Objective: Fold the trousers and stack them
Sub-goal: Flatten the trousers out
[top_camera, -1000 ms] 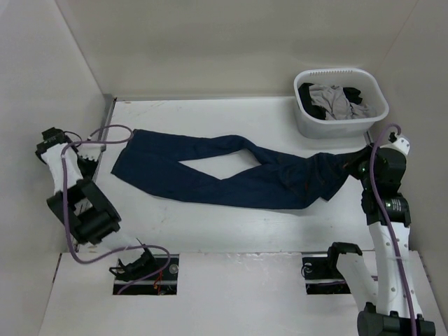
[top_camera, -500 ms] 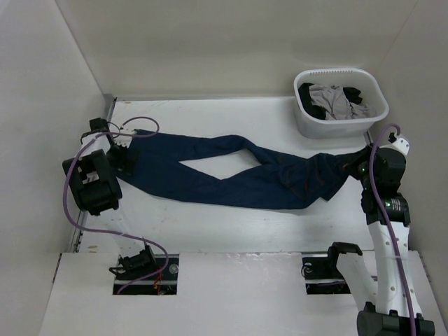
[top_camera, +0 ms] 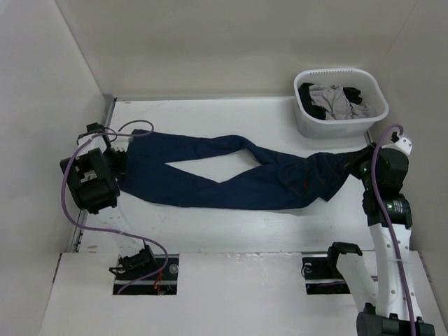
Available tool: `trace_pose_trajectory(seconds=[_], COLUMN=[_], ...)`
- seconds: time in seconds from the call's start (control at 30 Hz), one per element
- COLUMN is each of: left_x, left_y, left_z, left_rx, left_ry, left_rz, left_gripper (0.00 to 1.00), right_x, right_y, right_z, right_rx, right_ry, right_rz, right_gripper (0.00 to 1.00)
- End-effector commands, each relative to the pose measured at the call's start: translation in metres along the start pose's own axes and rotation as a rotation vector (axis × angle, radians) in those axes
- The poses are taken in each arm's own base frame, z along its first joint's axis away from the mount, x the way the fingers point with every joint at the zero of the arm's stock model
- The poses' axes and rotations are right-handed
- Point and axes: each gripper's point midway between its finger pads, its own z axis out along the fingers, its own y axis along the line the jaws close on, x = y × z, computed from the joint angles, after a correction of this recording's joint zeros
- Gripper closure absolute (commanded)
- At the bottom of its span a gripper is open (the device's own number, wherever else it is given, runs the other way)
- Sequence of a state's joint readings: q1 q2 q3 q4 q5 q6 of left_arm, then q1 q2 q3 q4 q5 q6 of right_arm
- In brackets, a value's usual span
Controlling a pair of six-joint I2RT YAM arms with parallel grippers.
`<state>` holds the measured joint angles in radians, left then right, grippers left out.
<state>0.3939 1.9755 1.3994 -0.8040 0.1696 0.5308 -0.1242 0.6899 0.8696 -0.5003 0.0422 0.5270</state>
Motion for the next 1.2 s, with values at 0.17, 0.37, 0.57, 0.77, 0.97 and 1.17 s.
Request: trace_pose_trajectory(seconds=[0.17, 0.37, 0.57, 0.77, 0.97, 1.17], left_x=[0.137, 0.236, 0.083, -0.006, -0.069, -0.064], left_y=[0.028, -0.029, -0.048, -0.091, -0.109, -0.115], left_z=[-0.145, -0.197, -0.127, -0.072, -0.148, -0.206], left_rx=[-0.179, 0.199, 0.539, 0.879, 1.124, 0.951], left_ry=[0.305, 0.676, 0.365, 0.288, -0.023, -0.193], left_rz=[0.367, 0.820, 0.263, -0.493, -0.722, -0.546], left_gripper=[1.00, 0.87, 0.79, 0.86, 0.97, 1.00], right_x=[-0.063, -0.068, -0.063, -0.061, -0.055, -0.045], right_y=[0.026, 0.027, 0.026, 0.028, 0.029, 0.032], right_z=[-0.031, -0.034, -0.024, -0.022, -0.028, -0.029], right_rx=[-0.066, -0.066, -0.056, -0.061, -0.052, -0.063], right_ry=[-0.164, -0.176, -0.154, -0.144, -0.138, -0.122], right_rz=[-0.011, -0.016, -0.019, -0.035, -0.045, -0.046], right_gripper=[0.93, 0.93, 0.94, 0.94, 0.94, 0.94])
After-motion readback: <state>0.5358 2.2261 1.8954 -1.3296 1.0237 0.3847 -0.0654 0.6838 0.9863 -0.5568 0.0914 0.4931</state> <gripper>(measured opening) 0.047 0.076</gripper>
